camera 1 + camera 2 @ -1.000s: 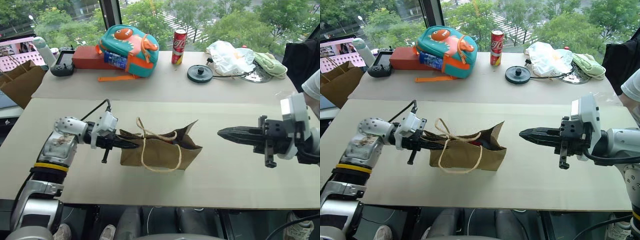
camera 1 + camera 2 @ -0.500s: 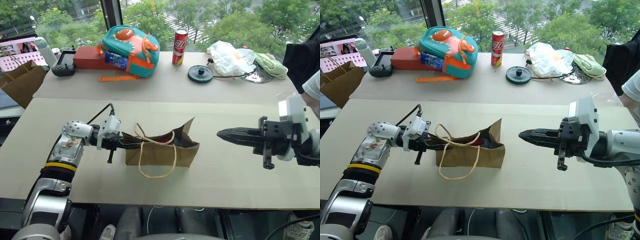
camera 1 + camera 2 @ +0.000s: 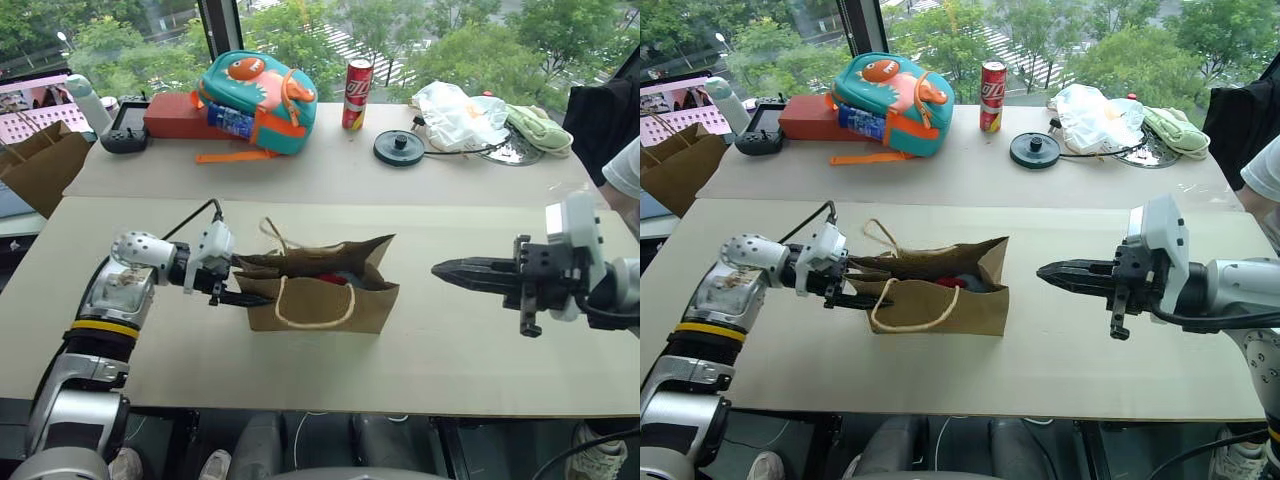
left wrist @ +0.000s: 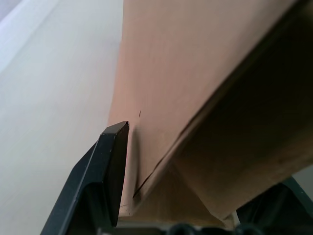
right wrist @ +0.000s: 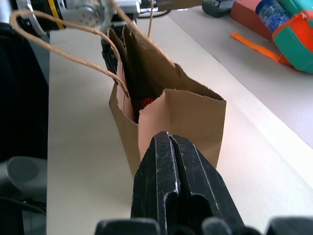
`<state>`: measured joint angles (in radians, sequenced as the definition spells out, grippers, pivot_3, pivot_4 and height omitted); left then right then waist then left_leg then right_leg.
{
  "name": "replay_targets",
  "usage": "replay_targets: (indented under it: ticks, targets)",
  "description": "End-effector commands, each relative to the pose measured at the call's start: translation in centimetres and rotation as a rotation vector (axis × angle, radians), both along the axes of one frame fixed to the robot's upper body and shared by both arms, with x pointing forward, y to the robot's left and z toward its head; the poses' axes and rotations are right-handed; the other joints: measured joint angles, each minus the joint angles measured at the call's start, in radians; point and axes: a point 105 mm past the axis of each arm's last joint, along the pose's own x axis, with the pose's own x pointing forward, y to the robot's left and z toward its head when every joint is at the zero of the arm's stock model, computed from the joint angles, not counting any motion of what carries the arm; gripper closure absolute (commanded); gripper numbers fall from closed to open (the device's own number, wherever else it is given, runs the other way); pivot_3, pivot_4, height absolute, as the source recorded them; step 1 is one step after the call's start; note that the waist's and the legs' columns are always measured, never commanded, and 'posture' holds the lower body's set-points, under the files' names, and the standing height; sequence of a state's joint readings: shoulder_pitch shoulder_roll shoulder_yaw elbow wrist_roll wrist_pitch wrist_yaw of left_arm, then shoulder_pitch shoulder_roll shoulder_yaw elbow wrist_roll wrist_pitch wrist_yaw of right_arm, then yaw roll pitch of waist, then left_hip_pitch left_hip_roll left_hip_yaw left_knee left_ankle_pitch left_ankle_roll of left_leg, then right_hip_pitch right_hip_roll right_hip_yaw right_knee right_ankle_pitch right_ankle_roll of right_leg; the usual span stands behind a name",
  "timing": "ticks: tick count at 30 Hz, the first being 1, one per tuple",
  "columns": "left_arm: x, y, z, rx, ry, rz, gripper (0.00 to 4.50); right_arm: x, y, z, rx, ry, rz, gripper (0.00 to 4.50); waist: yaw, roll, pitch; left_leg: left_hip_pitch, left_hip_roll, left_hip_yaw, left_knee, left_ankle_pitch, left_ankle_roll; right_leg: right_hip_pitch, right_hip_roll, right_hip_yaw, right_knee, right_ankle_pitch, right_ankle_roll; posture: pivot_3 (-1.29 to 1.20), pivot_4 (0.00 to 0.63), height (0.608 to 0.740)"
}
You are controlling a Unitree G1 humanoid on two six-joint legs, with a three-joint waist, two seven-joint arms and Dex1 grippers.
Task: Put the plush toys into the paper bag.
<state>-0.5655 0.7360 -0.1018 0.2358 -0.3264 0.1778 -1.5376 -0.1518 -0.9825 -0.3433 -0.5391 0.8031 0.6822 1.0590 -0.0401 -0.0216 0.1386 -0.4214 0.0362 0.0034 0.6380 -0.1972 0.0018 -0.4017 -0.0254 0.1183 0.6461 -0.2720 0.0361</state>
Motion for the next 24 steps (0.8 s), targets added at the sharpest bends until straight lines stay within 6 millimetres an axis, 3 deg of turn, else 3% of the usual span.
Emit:
replay_targets:
  ticks: [1,5,11,15,24]
  targets:
    - [-0.8,0.3,3.2,-0.033,-0.035,0.006,1.54,0.0,0.2,0.9,-0.02,-0.059,0.024,4.5,0.0,0.0,0.0,0.0,0.0,0.0,0.0,0.0,0.0,0.0,0.0,0.0,0.0,0.0,0.0,0.0,0.15,0.733]
    - [-2.3,1.9,7.0,-0.067,0.004,0.076,1.54,0.2,0.1,0.9,-0.034,-0.062,0.031,4.5,-0.005,0.0,0.0,0.0,0.001,0.0,0.0,0.0,0.0,-0.001,0.0,0.0,0.001,0.0,0.0,0.0,0.15,0.733]
    - [-3.5,5.5,10.2,-0.073,0.087,0.182,1.54,0.2,0.1,1.4,-0.045,-0.066,0.061,4.5,-0.003,0.0,0.0,0.001,0.001,0.0,0.0,0.0,0.0,0.0,0.0,0.0,0.001,-0.004,0.007,0.0,0.15,0.733]
    - [-3.1,7.7,10.8,-0.052,0.09,0.248,1.54,0.3,0.3,2.1,-0.032,-0.08,0.083,4.5,-0.003,0.001,0.0,0.002,0.001,0.001,0.0,0.0,0.0,0.0,0.001,-0.001,0.001,-0.005,0.006,0.0,0.15,0.733]
    - [-3.0,7.2,10.4,-0.055,0.094,0.219,1.54,0.7,0.5,2.4,-0.033,-0.088,0.098,4.5,0.002,0.001,0.0,0.0,0.001,0.001,0.0,0.0,0.0,-0.002,0.0,-0.001,0.001,-0.004,0.001,0.0,0.15,0.733]
